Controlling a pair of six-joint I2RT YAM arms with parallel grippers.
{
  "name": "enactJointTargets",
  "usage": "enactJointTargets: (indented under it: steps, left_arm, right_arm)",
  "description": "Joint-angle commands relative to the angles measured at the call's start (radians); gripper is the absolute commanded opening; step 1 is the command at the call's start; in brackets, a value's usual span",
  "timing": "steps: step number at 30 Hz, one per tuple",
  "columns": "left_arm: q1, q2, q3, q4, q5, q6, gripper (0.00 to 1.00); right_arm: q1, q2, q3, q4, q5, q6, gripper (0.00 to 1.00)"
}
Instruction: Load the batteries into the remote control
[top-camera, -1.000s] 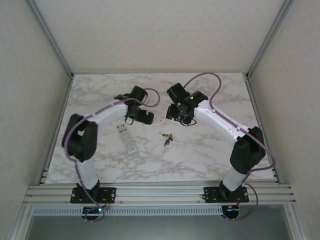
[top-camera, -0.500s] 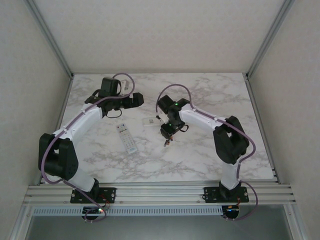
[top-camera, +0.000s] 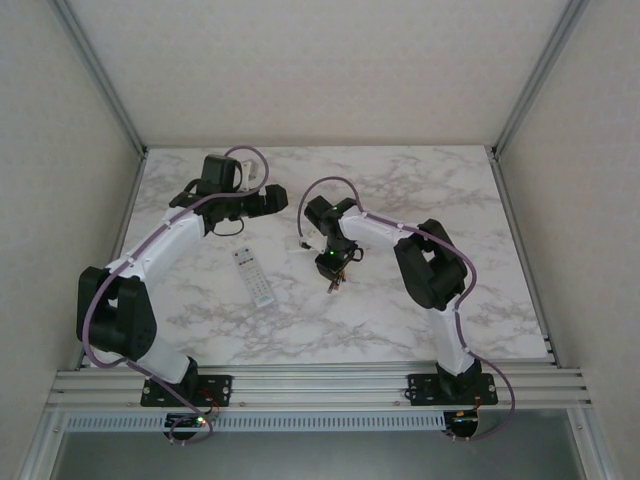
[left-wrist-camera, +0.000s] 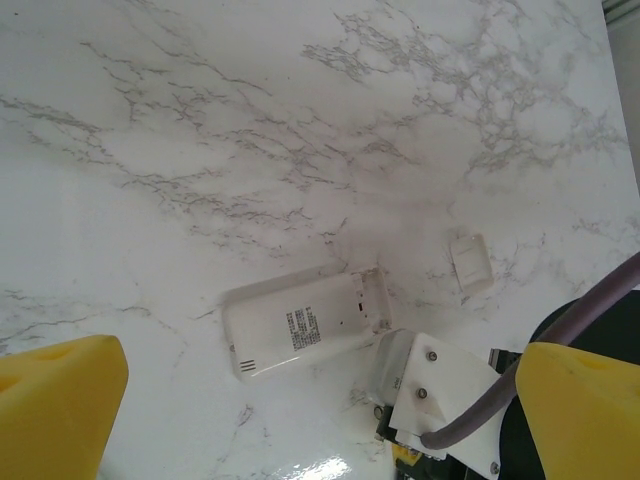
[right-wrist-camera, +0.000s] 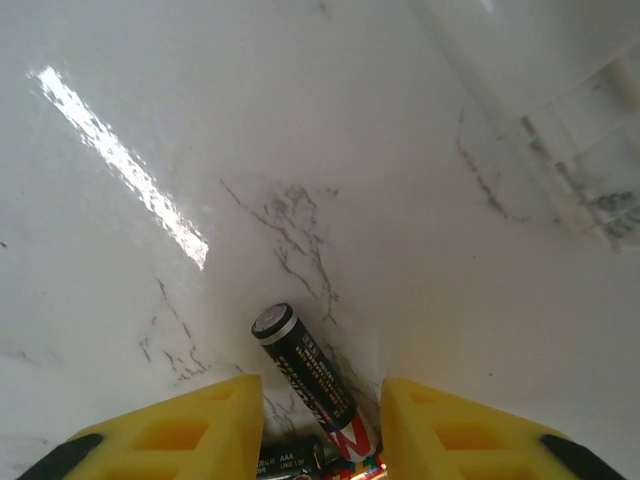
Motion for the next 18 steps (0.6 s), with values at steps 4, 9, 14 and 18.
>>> enactJointTargets:
  steps: [4, 9, 14, 18]
  left_arm:
    - [0.007, 0.018, 0.006, -0.002, 0.015, 0.01, 1.0]
    - [0.007, 0.038, 0.017, -0.013, 0.024, 0.022, 1.0]
    - [0.007, 0.047, 0.025, -0.028, 0.019, 0.031, 1.0]
    - [0.007, 0.048, 0.025, -0.028, 0.021, 0.032, 1.0]
  right_arm:
    - [0.003, 0.015, -0.001, 0.007, 0.067, -0.009, 0.22]
    - [0.003, 0.004, 0.007, 0.032, 0.088, -0.037, 0.14]
    - [0.003, -0.05, 0.018, 0.029, 0.057, -0.066, 0.11]
    - [-0.001, -0.144, 0.003, 0.072, 0.011, -0.04, 0.11]
